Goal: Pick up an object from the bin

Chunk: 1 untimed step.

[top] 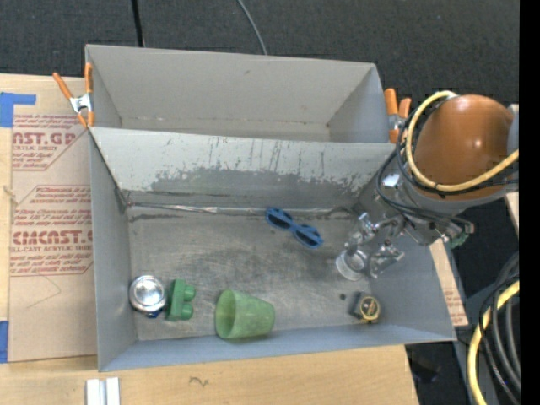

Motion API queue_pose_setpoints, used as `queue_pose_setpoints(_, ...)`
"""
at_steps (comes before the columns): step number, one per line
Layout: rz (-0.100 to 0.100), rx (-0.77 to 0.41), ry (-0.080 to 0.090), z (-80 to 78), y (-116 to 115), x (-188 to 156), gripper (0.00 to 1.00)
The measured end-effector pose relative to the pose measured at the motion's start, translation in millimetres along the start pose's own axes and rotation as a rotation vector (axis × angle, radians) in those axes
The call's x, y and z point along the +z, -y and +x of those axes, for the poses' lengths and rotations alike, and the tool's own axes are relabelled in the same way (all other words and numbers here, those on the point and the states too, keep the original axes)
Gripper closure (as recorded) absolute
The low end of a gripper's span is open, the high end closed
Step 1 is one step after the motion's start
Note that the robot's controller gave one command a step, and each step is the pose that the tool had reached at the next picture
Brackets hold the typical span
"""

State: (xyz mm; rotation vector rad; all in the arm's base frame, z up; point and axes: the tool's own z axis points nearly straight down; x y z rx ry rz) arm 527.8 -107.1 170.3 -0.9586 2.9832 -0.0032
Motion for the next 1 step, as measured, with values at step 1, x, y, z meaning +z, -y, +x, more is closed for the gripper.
queue_pose_setpoints(1,0.0,0.0,0.0,-11.8,0.6,-53.3,1.0)
